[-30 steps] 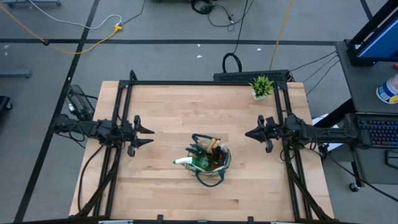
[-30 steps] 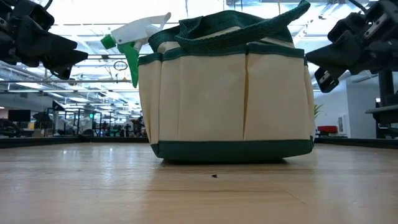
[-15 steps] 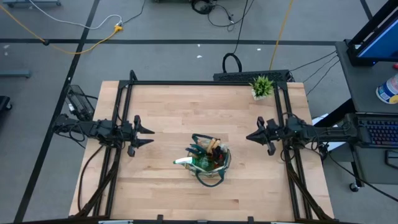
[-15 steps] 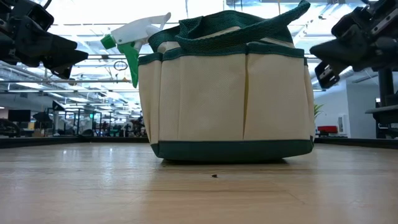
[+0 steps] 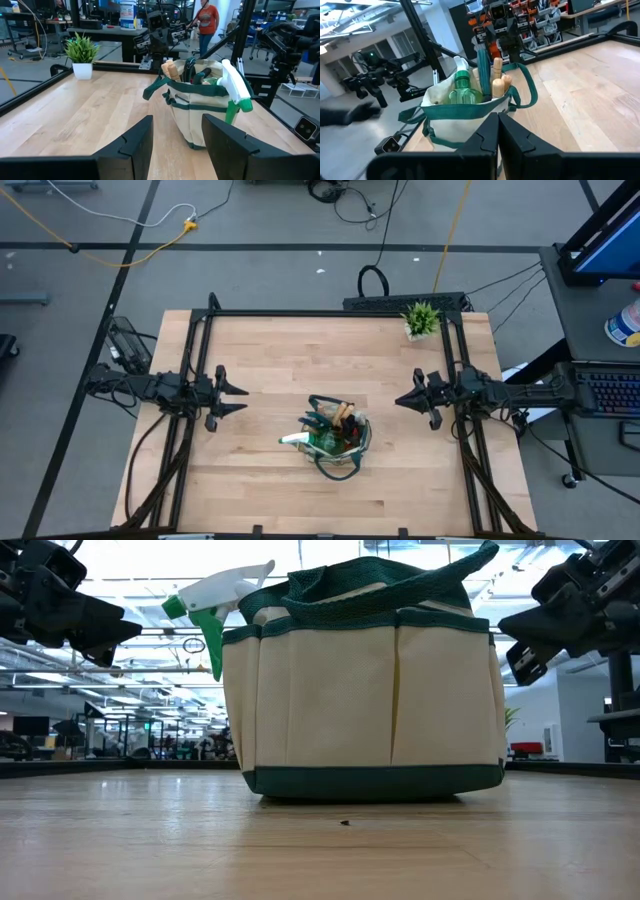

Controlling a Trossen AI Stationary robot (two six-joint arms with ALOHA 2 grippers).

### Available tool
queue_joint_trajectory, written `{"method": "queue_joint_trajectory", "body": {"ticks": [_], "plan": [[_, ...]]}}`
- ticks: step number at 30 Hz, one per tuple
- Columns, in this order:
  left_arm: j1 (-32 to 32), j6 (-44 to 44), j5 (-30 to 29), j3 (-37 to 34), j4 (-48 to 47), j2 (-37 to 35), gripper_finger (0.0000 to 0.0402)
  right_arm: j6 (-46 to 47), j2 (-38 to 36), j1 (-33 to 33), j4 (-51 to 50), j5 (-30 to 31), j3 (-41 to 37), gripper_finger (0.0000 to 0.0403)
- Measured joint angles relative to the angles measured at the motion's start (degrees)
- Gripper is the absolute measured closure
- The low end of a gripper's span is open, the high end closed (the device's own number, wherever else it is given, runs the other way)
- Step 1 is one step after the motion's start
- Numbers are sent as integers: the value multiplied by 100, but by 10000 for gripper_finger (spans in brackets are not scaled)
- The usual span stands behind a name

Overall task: Pick & Place Garden tools in Gardening bag
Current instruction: Return to Home Position

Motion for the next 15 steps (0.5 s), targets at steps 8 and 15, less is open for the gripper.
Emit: {"method": "queue_joint_trajectory", "body": {"ticks": [8, 15], "plan": [[-1, -7, 0, -2, 4, 0, 227, -2, -547, -2, -6, -1, -20, 403], [0, -21, -1, -2, 7, 0, 227, -2, -819, -2, -2, -1, -20, 403]]}}
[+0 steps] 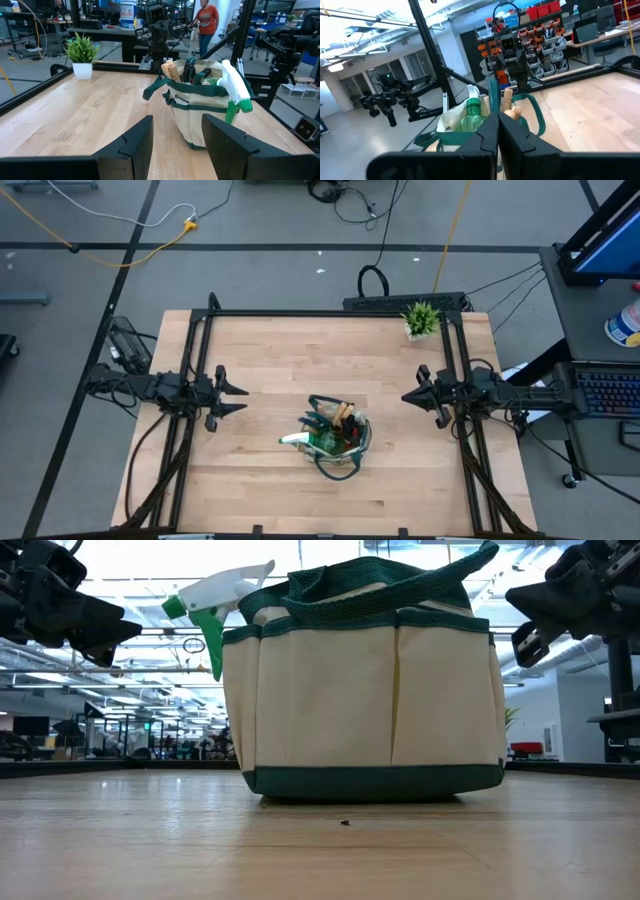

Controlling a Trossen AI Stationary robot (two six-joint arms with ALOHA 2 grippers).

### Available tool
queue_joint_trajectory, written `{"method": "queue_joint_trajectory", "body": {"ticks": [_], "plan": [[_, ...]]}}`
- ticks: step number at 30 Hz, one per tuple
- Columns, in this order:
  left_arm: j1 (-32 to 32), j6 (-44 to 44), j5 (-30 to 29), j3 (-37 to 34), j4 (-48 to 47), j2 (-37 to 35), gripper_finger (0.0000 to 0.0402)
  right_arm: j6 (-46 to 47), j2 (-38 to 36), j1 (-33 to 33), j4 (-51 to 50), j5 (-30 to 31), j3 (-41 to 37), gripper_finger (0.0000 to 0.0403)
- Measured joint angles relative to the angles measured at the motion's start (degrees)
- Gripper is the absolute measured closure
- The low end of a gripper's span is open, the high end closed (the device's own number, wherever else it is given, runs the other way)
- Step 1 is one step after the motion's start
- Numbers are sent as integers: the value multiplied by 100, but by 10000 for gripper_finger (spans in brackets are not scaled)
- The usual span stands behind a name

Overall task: Pick & Place Garden tools in Gardening bag
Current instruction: Return to Home Position

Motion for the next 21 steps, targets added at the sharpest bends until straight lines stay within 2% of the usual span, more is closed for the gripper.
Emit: {"method": "queue_joint_trajectory", "body": {"ticks": [7, 13, 21], "plan": [[1, 2, 1, 0, 2, 0, 227, -510, -99, 0, -119, 0, 0, 403], [1, 4, -1, 0, 4, 0, 227, -907, -556, 0, -1184, 7, -138, 403], [-1, 17, -4, 0, 11, 1, 227, -1581, -781, -4, -1194, 6, -216, 403]]}}
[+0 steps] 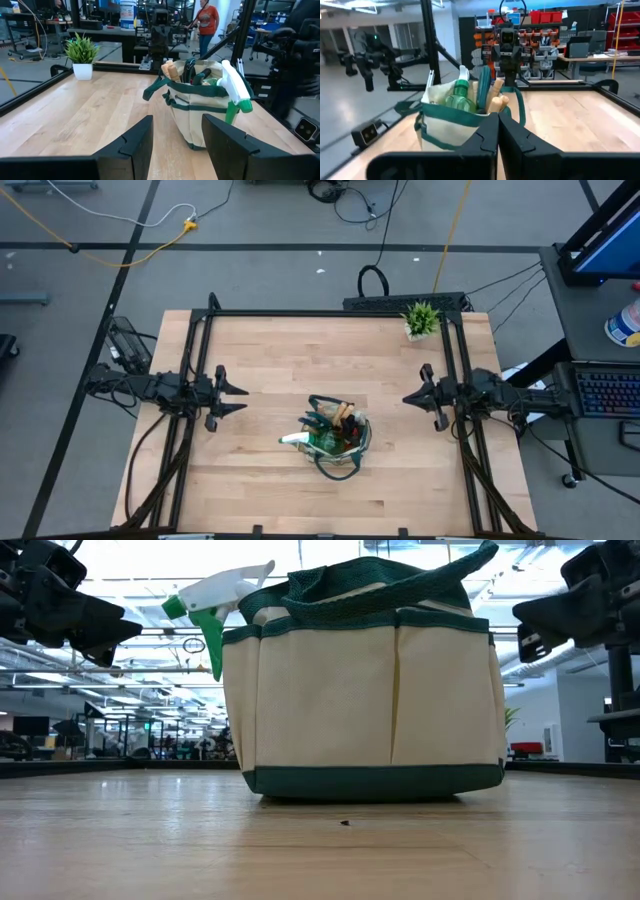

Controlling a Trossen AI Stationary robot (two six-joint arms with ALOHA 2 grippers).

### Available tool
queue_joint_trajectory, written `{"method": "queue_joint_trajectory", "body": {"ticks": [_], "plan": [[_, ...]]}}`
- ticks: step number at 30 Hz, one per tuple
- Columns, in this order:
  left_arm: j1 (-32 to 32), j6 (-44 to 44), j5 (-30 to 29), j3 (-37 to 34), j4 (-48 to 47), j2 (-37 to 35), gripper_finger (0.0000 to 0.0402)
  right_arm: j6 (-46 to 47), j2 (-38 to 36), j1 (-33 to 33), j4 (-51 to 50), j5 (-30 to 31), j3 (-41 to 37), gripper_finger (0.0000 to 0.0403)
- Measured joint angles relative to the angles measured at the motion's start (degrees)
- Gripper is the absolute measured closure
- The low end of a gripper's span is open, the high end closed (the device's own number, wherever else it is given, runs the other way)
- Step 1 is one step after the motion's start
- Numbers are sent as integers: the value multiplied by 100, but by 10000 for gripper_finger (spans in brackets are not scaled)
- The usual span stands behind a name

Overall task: Pick & Place Garden tools in Gardening bag
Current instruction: Return to Home Position

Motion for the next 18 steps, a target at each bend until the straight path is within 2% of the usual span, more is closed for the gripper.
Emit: {"method": "queue_joint_trajectory", "body": {"ticks": [6, 18], "plan": [[-1, -1, 0, 0, 0, -1, 226, -354, 193, 2, -17, 1, 2, 403], [-1, -7, 0, 0, 0, -1, 227, -366, 236, 2, 94, -7, 2, 403]]}}
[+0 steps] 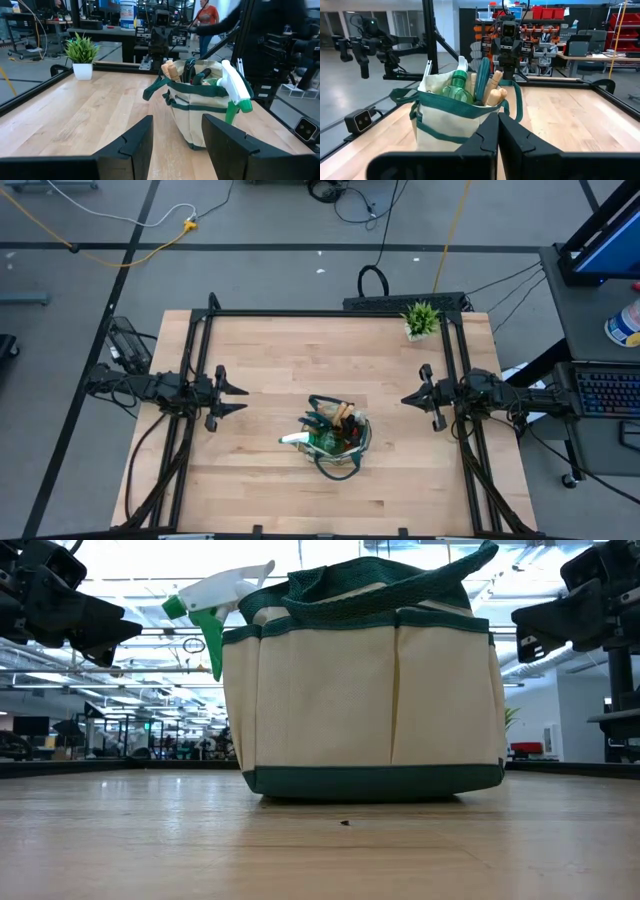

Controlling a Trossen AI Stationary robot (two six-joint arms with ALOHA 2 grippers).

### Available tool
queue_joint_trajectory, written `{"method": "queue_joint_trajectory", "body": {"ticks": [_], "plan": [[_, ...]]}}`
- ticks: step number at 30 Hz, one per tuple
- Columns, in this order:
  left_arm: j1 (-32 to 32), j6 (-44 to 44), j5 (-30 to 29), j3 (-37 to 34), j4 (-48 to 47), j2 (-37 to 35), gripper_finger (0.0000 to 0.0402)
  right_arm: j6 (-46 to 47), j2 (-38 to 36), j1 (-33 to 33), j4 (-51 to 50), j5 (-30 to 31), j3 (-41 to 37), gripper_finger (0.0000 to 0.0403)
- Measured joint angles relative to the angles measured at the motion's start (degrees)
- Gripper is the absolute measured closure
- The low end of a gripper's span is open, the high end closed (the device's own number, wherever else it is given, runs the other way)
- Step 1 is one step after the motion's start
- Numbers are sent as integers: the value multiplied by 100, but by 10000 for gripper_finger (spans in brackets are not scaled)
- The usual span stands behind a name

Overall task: Pick & Place Garden tools in Gardening bag
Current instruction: Return to Home Position

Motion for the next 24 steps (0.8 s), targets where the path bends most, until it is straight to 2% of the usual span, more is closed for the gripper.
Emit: {"method": "queue_joint_trajectory", "body": {"ticks": [24], "plan": [[2, -4, 0, 0, -2, 0, 227, 0, 2, 1, 118, -1, 0, 403]]}}
